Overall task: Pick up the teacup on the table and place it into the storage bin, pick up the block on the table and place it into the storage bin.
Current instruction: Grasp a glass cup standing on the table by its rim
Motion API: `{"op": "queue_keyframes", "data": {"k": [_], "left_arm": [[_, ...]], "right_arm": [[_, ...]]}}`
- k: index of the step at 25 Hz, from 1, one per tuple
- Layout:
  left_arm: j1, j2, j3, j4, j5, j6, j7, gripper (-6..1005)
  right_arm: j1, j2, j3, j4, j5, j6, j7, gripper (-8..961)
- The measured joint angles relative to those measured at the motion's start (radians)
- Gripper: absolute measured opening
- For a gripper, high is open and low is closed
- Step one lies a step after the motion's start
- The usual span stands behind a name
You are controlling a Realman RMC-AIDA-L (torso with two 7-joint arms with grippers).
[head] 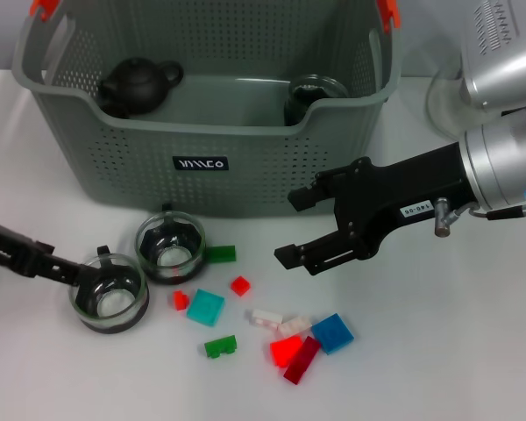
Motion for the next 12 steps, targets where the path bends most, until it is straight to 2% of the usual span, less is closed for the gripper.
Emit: {"op": "queue_keyframes", "data": {"k": [6, 12], "left_arm": [[-0.039, 0.005, 0.059, -0.004, 0.058, 0.001, -0.061, 880], [-0.070, -0.011, 0.123, -0.021, 0.134, -0.039, -0.117, 879]], "right_arm": [[0.002, 0.000, 0.006, 0.000, -0.001, -0.006, 0.000, 868], [0.002, 0.000, 0.012, 0.000, -0.001, -0.006, 0.000, 868]]}}
